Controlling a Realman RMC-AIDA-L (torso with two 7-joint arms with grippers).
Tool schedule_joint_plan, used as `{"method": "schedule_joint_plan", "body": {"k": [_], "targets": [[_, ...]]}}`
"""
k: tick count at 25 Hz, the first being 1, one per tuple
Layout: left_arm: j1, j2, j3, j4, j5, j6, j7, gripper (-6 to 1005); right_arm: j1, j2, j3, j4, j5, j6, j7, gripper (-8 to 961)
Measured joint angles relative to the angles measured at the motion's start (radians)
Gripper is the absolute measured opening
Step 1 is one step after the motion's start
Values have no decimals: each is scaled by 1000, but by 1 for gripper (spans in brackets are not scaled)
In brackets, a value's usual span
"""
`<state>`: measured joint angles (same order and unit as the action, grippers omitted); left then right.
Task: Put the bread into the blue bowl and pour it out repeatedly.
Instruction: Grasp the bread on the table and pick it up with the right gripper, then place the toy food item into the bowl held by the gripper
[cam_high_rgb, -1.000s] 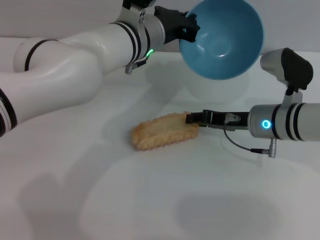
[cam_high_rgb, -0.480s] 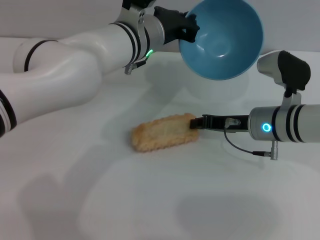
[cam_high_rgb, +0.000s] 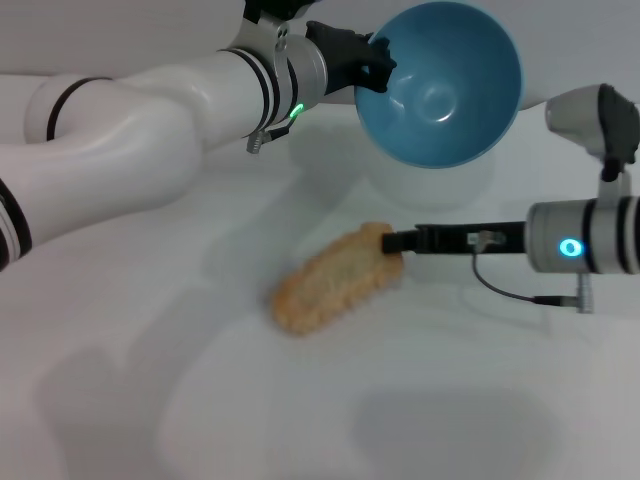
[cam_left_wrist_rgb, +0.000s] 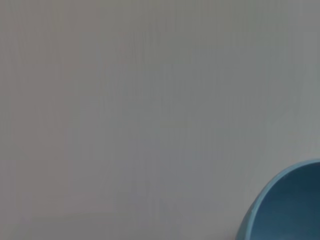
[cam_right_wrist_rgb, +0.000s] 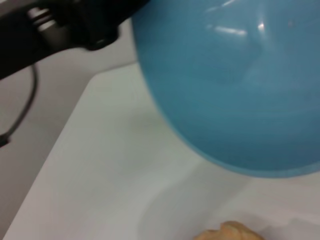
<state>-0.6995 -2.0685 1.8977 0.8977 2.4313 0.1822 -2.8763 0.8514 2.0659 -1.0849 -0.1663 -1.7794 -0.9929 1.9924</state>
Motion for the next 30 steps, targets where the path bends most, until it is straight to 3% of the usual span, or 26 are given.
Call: {"method": "schedule_joint_plan", "body": {"k": [3, 7, 15, 20, 22, 25, 30], "targets": [[-12, 2, -6, -11, 0, 19, 1, -1, -59, -8, -52, -164, -114, -89, 104, 81], [-40, 4, -35, -37, 1, 75, 7, -1, -142, -8, -12, -358, -205, -213, 138, 55], [-106, 11, -82, -108, 9, 181, 20, 0, -192, -14, 236, -608, -362, -519, 132, 46], [-145, 12, -128, -117, 10, 335, 72, 0, -219, -19, 394, -812, -375, -683, 148, 45], [-172, 12, -129, -119, 11, 407, 76, 0, -218, -24, 512, -916, -370, -777, 173, 44], [-179, 11, -124, -114, 12, 442, 79, 0, -219, -27, 577, -977, -370, -807, 196, 42], [-183, 1, -113, -66, 8, 535, 86, -1, -223, -25, 574, -952, -374, -779, 199, 42]]}}
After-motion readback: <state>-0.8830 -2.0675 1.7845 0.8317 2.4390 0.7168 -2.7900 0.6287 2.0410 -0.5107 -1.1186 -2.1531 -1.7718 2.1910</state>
